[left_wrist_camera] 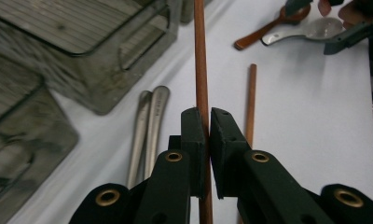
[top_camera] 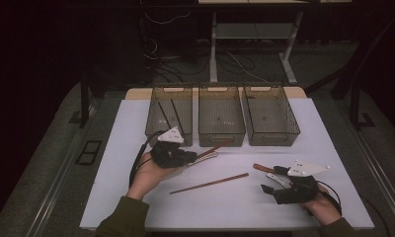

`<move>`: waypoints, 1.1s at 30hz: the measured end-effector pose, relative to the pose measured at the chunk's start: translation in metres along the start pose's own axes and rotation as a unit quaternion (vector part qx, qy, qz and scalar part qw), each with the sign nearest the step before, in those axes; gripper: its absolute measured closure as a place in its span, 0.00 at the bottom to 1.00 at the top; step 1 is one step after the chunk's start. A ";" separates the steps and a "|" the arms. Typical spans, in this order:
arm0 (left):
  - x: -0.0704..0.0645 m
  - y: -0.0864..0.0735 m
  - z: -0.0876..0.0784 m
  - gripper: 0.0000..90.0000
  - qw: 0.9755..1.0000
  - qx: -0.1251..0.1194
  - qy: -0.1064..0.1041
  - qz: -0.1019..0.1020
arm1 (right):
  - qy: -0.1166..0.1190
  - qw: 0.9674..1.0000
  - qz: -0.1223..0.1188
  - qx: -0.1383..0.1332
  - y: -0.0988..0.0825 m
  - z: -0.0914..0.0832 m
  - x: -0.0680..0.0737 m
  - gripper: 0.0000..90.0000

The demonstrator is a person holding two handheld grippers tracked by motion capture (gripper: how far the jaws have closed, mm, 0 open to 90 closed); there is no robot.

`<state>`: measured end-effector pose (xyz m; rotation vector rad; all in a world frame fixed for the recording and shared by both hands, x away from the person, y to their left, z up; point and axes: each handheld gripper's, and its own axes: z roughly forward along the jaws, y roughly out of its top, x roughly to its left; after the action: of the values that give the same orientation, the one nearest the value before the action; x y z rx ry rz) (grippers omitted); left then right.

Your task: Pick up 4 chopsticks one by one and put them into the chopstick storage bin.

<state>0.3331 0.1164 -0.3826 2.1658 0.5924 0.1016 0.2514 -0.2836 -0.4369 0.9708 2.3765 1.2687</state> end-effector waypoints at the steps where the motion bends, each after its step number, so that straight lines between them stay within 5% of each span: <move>1: 0.002 -0.001 -0.003 0.93 1.000 -0.001 0.003 -0.001 | 0.000 1.000 0.000 0.000 0.000 0.000 0.000 0.20; 11: 0.020 -0.008 -0.032 0.93 0.998 -0.021 0.048 -0.021 | 0.001 1.000 -0.002 0.001 0.000 0.001 0.000 0.20; 24: 0.046 -0.020 -0.053 0.93 0.992 -0.026 0.110 -0.055 | -0.001 1.000 -0.002 0.002 0.000 0.001 0.001 0.20; 33: 0.069 -0.010 -0.057 0.93 0.988 -0.033 0.133 -0.072 | -0.004 1.000 -0.002 0.000 0.001 0.000 0.000 0.20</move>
<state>0.3749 0.1946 -0.3641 2.0539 0.8826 0.3311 0.2519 -0.2836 -0.4362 0.9695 2.3709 1.2624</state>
